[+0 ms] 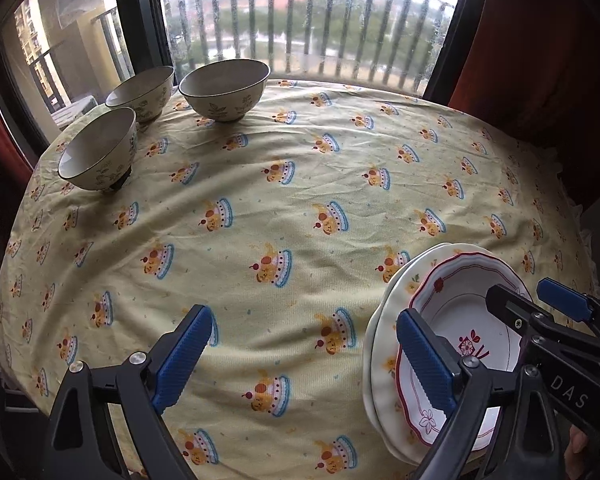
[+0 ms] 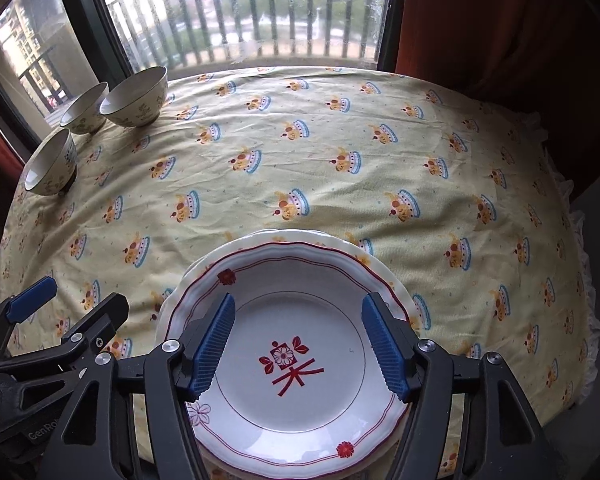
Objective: Organize plates and bowls
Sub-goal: 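Open the right gripper and withdraw it from the plate stack, then grasp the rim of a cream bowl with the left gripper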
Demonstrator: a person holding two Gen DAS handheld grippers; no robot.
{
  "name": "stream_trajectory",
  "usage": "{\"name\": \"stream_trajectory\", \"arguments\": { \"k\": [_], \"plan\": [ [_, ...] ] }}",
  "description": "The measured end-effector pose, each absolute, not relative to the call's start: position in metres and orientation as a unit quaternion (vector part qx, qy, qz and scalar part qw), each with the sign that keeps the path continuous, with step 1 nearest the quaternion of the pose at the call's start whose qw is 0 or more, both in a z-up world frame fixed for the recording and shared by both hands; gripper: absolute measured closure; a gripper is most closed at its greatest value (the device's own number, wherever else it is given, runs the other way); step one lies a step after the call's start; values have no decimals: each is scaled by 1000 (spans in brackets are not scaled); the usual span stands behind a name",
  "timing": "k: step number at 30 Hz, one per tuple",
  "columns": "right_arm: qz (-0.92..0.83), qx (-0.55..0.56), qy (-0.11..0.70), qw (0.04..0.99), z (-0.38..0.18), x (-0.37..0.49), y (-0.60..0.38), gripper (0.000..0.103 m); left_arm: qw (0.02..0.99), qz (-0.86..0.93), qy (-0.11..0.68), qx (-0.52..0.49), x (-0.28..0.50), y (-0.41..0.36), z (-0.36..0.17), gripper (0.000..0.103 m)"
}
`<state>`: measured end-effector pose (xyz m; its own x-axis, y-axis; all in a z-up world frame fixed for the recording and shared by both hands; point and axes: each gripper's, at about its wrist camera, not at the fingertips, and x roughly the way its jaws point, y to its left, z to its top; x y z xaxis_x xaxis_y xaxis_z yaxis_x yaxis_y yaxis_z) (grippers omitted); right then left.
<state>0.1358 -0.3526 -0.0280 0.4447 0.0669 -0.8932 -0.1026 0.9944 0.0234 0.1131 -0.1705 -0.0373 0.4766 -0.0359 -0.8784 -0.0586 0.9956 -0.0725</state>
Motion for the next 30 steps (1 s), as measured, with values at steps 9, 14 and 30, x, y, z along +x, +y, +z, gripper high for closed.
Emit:
{"name": "stream_trajectory", "arguments": {
  "k": [9, 14, 30],
  "plan": [
    [26, 39, 522, 852, -23, 140, -275, 33, 865, -7, 501, -31, 128, -88, -26, 8],
    [20, 39, 508, 860, -21, 142, -226, 33, 868, -7, 495, -24, 137, -41, -29, 9],
    [2, 37, 509, 860, -24, 187, -109, 33, 878, 13, 478, -19, 200, 73, -25, 16]
  ]
}}
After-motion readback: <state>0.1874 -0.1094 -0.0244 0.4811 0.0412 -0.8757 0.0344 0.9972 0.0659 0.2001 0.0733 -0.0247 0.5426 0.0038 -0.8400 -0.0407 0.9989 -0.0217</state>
